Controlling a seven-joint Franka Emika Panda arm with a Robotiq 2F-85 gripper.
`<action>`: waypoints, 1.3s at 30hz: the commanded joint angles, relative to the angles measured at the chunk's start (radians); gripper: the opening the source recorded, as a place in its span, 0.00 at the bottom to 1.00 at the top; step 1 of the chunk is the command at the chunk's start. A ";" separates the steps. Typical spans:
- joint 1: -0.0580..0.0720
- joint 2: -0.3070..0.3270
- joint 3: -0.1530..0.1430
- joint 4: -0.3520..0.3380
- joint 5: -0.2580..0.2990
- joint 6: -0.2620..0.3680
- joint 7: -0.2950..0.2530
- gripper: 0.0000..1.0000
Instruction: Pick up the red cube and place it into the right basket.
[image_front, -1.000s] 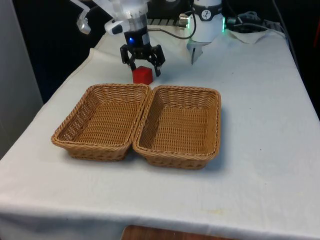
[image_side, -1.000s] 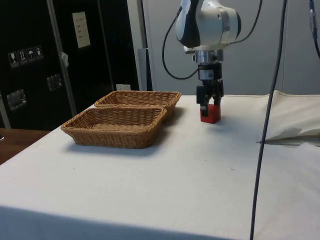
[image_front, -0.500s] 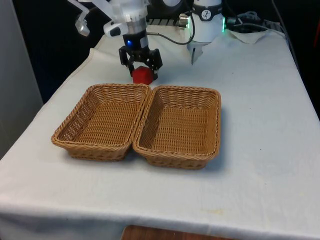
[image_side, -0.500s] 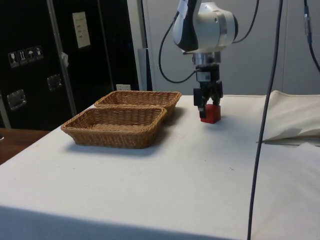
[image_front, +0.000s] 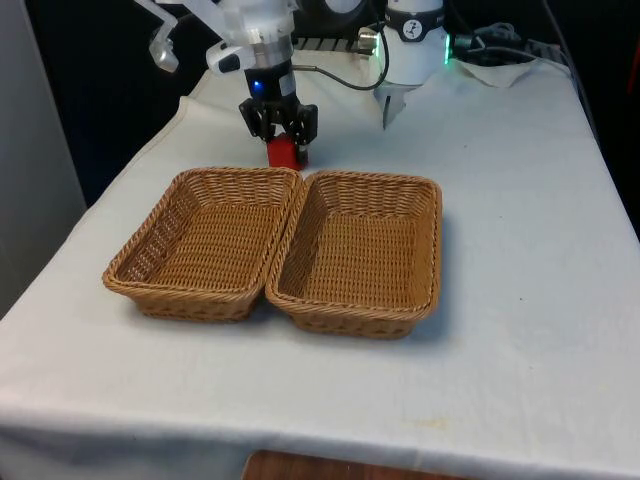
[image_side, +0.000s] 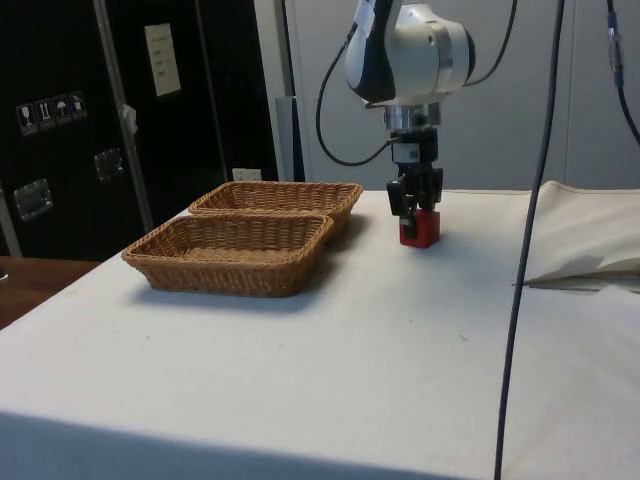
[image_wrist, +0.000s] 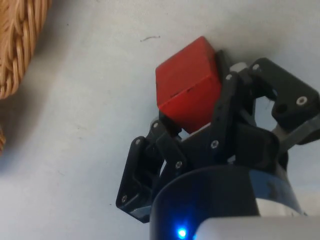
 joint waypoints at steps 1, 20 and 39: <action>0.002 0.005 0.001 0.001 0.002 0.005 0.005 0.02; 0.014 -0.076 -0.059 0.007 -0.103 -0.014 0.052 0.02; 0.010 -0.140 -0.084 0.020 -0.266 -0.010 0.142 0.02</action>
